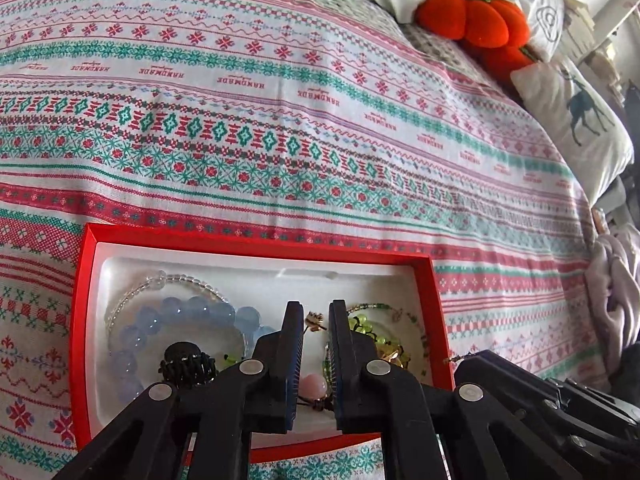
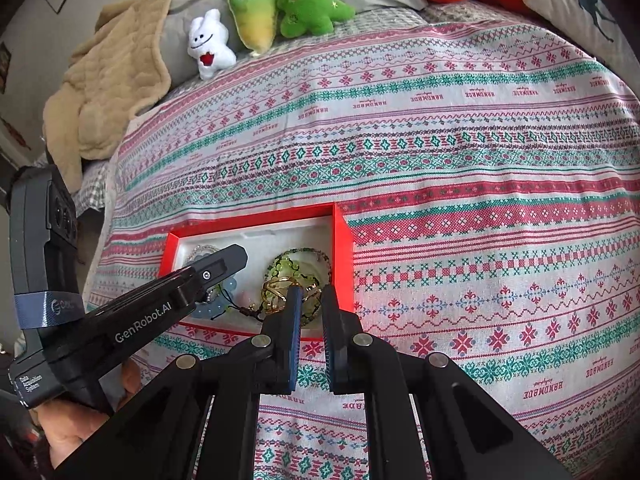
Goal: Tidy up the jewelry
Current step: 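Carry both gold earrings over the red box, then open both tools to drop the earrings into the red box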
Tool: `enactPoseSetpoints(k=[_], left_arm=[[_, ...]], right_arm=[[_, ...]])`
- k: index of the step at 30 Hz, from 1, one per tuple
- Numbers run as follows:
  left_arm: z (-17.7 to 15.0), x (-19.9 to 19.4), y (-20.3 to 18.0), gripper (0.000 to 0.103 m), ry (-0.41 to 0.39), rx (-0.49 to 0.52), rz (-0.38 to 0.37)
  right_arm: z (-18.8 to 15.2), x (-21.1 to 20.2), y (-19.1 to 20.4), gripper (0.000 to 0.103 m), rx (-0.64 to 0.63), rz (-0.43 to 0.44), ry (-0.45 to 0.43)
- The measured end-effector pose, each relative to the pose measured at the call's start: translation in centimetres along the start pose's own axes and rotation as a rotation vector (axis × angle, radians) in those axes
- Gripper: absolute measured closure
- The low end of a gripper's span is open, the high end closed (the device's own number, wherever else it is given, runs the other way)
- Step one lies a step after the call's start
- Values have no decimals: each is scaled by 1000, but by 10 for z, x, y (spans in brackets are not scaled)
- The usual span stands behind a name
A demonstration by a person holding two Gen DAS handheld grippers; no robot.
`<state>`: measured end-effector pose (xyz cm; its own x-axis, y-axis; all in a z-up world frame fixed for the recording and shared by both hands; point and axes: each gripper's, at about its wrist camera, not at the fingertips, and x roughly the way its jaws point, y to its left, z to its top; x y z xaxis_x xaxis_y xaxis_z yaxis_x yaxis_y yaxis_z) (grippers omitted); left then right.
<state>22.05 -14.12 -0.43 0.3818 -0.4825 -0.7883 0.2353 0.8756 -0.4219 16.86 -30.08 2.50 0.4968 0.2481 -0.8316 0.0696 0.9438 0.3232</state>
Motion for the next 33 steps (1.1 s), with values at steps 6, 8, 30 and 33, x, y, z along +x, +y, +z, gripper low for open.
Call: enactPoseSetpoints(k=[6, 8, 30, 33], left_arm=[[-3, -17, -9, 82, -26, 46, 33], [-6, -28, -9, 81, -40, 60, 65], [-37, -71, 48, 59, -28, 52, 211], [-40, -70, 48, 53, -20, 66, 221]], right_arm=[[5, 1, -3, 92, 3, 1, -1], [7, 2, -3, 92, 9, 5, -3], [21, 42, 48, 90, -54, 24, -3], [22, 44, 48, 90, -31, 36, 0]])
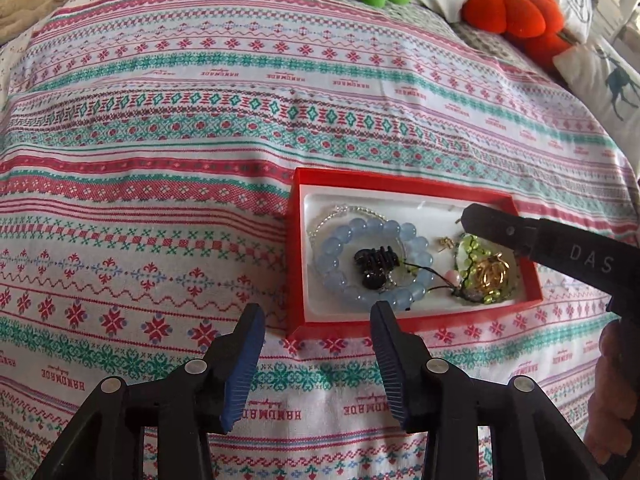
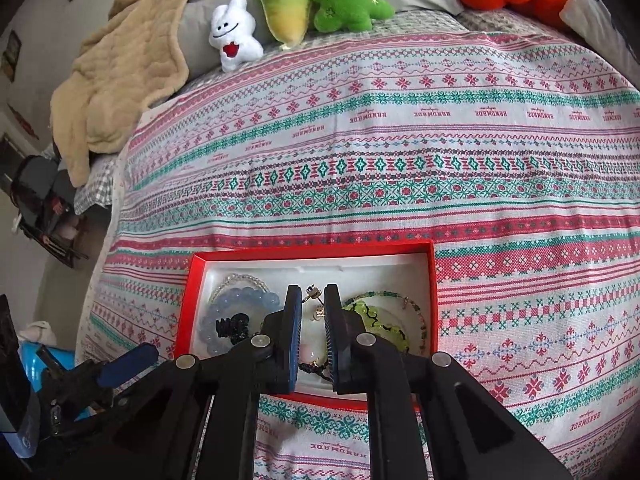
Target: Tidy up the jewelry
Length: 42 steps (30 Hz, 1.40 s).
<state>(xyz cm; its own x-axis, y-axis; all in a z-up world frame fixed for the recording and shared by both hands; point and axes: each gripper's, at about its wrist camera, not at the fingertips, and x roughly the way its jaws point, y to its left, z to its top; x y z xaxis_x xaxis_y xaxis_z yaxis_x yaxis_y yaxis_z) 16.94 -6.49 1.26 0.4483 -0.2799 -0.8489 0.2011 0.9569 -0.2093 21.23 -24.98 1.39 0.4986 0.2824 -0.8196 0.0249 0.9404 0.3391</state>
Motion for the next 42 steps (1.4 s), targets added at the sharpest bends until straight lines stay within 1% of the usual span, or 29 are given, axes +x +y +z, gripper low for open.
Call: enactPoseSetpoints(k=[2, 4, 8, 10, 11, 13, 16, 17, 18, 19, 20, 22, 23, 25, 26, 28, 30, 35, 39, 42], left_arm=[[-1, 0, -1, 49, 0, 11, 9], [-3, 0, -2, 41, 0, 22, 17], [-6, -3, -4, 30, -9, 38, 34], [-9, -5, -4, 23, -20, 45, 50], [-11, -7, -5, 22, -28, 50, 54], [-16, -10, -7, 16, -43, 64, 67], [-24, -14, -11, 8, -63, 89, 101], [-27, -16, -12, 7, -68, 96, 116], [-31, -17, -13, 5, -72, 101, 132], [-34, -19, -14, 2, -73, 101, 151], [-37, -20, -13, 1, -71, 95, 166], [-43, -20, -12, 1, -53, 80, 177], [-45, -19, -11, 1, -42, 78, 177], [-50, -20, -12, 1, -33, 76, 184], [-52, -20, -12, 1, -33, 78, 190], [-57, -21, -13, 1, -35, 79, 202], [-62, -21, -15, 1, -28, 82, 204], [-74, -19, -18, 1, -15, 91, 215], [-78, -17, -20, 1, -10, 102, 226], [-80, -15, -22, 1, -3, 106, 221]], right_arm=[[1, -1, 0, 89, 15, 10, 0], [1, -6, 0, 84, 6, 2, -8], [-3, -19, -1, 78, -20, -11, -19], [-7, -27, -2, 75, -30, -13, -22], [-10, -31, -2, 73, -35, -18, -21], [-18, -38, -3, 68, -44, -29, -19], [-28, -48, -4, 63, -63, -53, -3], [-32, -52, -4, 62, -72, -56, -4], [-36, -56, -4, 56, -81, -65, -6], [-40, -59, -4, 48, -90, -79, -8], [-45, -63, -4, 44, -100, -95, -11], [-54, -68, -3, 33, -124, -122, -12], [-59, -71, -4, 31, -136, -137, -12], [-68, -76, -6, 23, -152, -162, -17], [-73, -79, -8, 20, -153, -171, -20], [-81, -83, -13, 7, -146, -185, -17], [-89, -87, -18, 2, -132, -200, -31], [-104, -92, -23, 0, -122, -262, -50], [-114, -89, -23, 0, -147, -284, -9], [-120, -86, -20, 0, -170, -287, 5]])
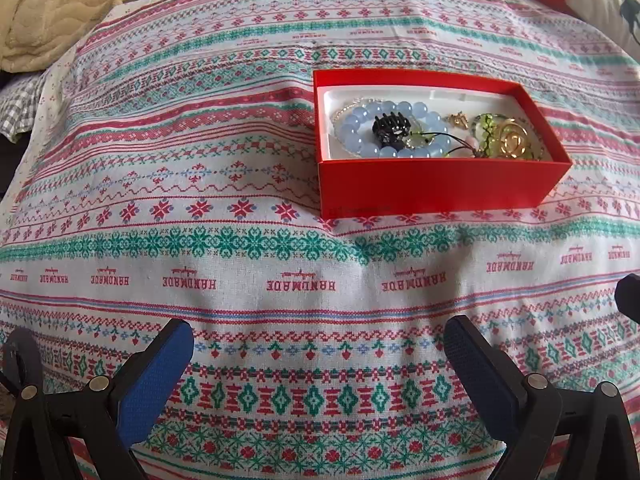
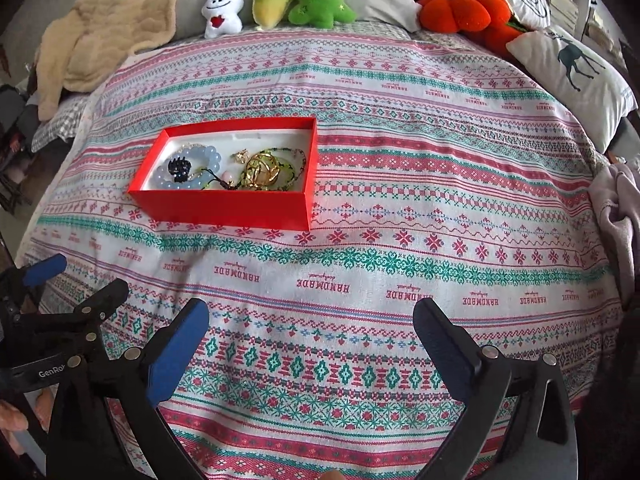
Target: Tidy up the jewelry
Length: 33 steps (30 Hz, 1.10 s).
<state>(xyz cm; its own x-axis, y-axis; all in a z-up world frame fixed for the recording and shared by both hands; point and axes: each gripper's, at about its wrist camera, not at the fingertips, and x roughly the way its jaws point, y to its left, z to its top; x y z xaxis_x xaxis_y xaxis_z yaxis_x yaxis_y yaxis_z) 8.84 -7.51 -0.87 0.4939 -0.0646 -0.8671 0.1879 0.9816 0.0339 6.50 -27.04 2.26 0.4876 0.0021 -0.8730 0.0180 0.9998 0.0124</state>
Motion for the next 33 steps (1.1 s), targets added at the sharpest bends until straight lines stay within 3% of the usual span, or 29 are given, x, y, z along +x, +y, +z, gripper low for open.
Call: enactPoseSetpoints(k=[33], left_arm=[[0, 2, -3, 1, 10, -2, -3]], right_arm=[[-5, 18, 19, 0, -55, -21, 57]])
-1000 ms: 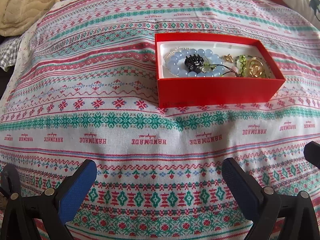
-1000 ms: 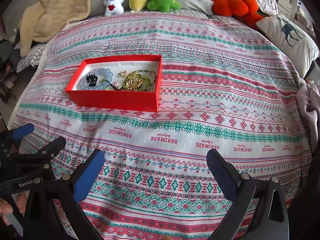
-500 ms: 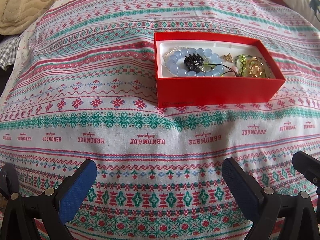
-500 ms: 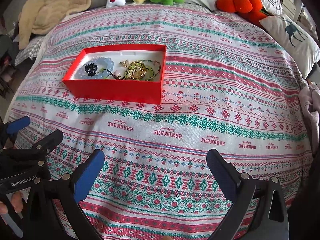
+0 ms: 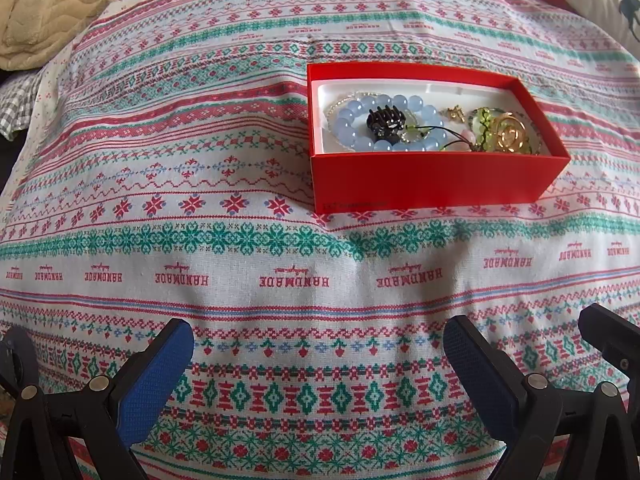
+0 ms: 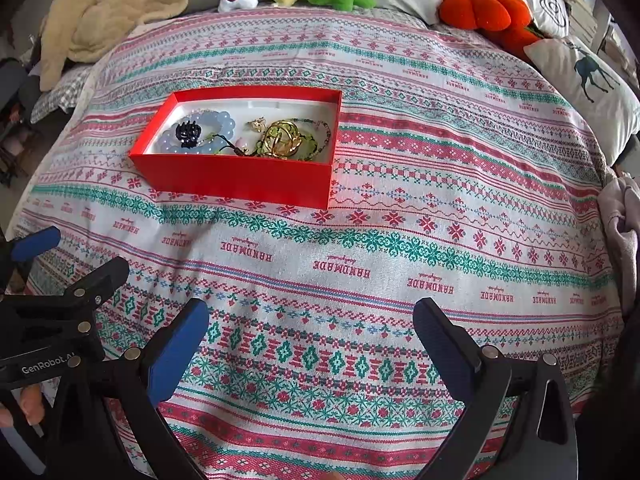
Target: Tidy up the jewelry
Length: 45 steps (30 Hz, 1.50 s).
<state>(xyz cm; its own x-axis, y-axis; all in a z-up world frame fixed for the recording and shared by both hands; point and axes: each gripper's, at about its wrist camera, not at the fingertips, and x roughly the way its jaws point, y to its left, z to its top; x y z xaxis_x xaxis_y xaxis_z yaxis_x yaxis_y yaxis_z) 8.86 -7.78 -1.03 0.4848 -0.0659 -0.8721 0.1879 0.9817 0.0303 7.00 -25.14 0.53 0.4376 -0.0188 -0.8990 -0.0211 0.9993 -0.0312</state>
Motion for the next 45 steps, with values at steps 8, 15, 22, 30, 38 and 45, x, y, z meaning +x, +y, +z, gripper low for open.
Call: enactPoseSetpoints(k=[8, 15, 22, 30, 38, 45], left_arm=[[1, -1, 0, 1, -3, 0, -2], [0, -1, -1, 1, -3, 1, 0], [0, -2, -3, 1, 0, 3, -4], [0, -3, -4, 1, 0, 2, -5], [-1, -3, -4, 1, -1, 0, -2], [-1, -3, -5, 1, -9, 8, 9]], right_arm=[[-1, 2, 1, 0, 4, 5, 10], [0, 3, 1, 0, 3, 0, 12], [0, 6, 1, 0, 4, -1, 14], [0, 7, -2, 0, 19, -5, 15], [0, 7, -1, 0, 23, -8, 15], [0, 6, -2, 0, 28, -10, 9]])
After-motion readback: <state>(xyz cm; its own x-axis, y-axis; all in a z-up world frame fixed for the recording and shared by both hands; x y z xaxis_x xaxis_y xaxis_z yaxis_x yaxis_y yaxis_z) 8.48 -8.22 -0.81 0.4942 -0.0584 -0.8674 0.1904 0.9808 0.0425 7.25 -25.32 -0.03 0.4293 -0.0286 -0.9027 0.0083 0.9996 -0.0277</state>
